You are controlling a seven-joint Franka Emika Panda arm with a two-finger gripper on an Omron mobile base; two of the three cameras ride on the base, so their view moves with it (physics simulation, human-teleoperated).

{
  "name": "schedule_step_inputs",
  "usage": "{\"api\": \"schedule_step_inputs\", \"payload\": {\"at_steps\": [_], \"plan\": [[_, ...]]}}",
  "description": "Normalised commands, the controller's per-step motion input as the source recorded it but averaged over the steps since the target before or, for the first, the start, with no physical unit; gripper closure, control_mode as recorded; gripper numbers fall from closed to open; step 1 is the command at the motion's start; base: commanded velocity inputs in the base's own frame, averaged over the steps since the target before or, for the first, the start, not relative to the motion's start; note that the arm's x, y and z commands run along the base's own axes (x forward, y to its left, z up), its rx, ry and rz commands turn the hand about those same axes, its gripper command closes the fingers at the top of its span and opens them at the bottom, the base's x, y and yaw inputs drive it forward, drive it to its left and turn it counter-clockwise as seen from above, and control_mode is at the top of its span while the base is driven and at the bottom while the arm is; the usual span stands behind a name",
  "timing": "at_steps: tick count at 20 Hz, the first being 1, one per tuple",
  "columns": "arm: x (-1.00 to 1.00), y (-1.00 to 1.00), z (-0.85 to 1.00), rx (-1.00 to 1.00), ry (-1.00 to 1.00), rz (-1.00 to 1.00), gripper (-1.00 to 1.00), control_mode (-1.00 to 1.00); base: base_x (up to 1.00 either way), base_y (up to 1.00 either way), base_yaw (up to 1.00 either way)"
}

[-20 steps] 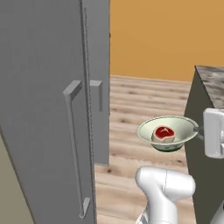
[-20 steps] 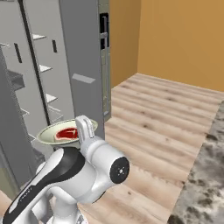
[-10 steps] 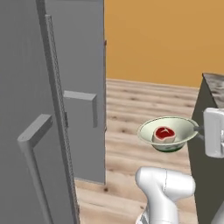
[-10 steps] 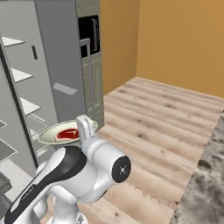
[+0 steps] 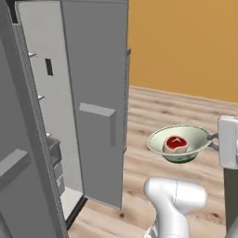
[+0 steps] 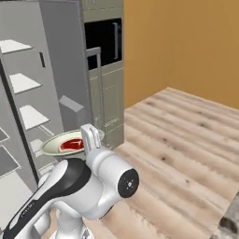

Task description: Place one of the steaks on the plate and the other in the bowl. Then place the bowl in the fridge.

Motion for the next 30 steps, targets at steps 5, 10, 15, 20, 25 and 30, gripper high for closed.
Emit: {"api": "schedule_step_inputs", "payload": {"at_steps": [5, 10, 15, 20, 25, 30], "plan": [[0.00, 0.00, 0.00, 0.00, 0.00, 0.00, 1.00, 1.00, 0.48, 0.00, 0.43], [0.00, 0.00, 0.00, 0.00, 0.00, 0.00, 1.00, 1.00, 0.06, 0.01, 0.55], [0.00, 0.00, 0.00, 0.00, 0.00, 0.00, 1.00, 1.00, 0.25, 0.00, 0.62], [0.00, 0.00, 0.00, 0.00, 0.00, 0.00, 1.00, 1.00, 0.59, -0.04, 0.58], [0.00, 0.00, 0.00, 0.00, 0.00, 0.00, 1.00, 1.00, 0.58, -0.14, 0.59], [0.00, 0.00, 0.00, 0.00, 0.00, 0.00, 1.00, 1.00, 0.34, -0.21, 0.57]]}}
